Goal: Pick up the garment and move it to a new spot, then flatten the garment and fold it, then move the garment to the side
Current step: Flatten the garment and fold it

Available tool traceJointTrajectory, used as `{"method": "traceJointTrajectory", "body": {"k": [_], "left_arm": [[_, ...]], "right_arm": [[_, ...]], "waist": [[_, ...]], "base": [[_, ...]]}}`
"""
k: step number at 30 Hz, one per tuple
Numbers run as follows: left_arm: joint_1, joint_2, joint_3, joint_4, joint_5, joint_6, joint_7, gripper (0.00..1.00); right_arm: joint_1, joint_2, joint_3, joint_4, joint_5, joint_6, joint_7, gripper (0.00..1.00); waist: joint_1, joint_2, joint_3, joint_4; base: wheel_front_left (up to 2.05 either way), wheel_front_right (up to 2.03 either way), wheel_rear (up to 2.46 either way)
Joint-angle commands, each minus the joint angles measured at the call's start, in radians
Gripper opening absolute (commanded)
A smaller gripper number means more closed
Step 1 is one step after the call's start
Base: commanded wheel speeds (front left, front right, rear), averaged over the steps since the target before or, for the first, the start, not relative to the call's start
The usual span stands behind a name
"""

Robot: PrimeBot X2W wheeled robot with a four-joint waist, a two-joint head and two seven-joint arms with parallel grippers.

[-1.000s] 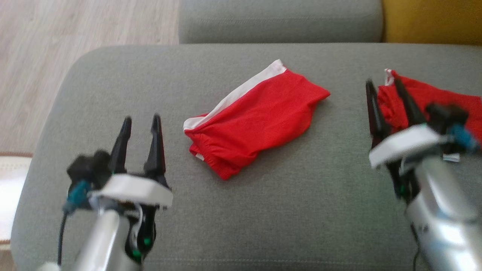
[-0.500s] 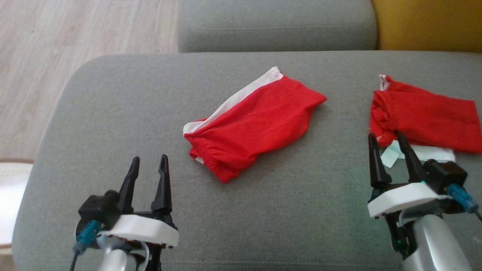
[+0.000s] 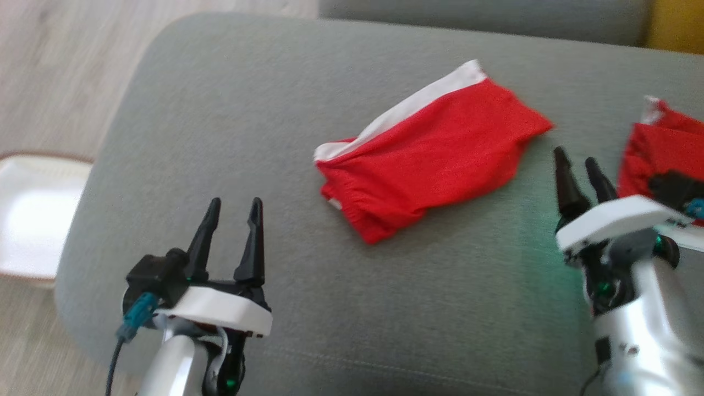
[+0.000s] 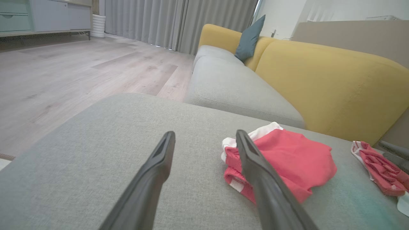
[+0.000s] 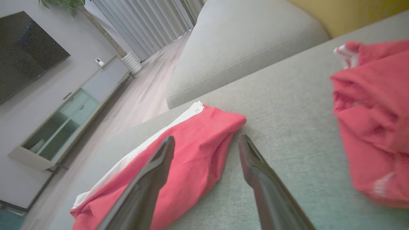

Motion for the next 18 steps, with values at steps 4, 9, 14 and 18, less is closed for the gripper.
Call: {"method": "traceJointTrajectory", "body": {"k": [4,9,14,18], "left_arm": [[-0.068,-0.001,-0.001,-0.022,-0.021,0.001,-0.006,1.0],[-0.089,-0.001,-0.019,-0.026,-0.037,0.007,-0.006,1.0],[-0.103,-0.001,-0.029,-0.032,-0.051,0.015,-0.006,1.0],[-0.112,-0.001,-0.039,-0.034,-0.06,0.019,-0.006,1.0]], "right_arm": [[-0.157,0.002,-0.063,0.115,0.069,-0.001,0.067,1.0],[-0.246,0.002,-0.131,0.233,0.038,-0.001,0.092,1.0],[-0.334,0.002,-0.226,0.377,-0.064,-0.001,0.112,1.0],[-0.393,0.003,-0.331,0.472,-0.189,-0.001,0.115,1.0]], "waist": [[0.0001,-0.0001,0.08,0.102],[0.0001,-0.0001,0.103,0.142],[0.0001,-0.0001,0.124,0.172],[0.0001,-0.0001,0.139,0.188]], "base": [[0.0,0.0,0.0],[0.0,0.0,0.0],[0.0,0.0,0.0],[0.0,0.0,0.0]]}}
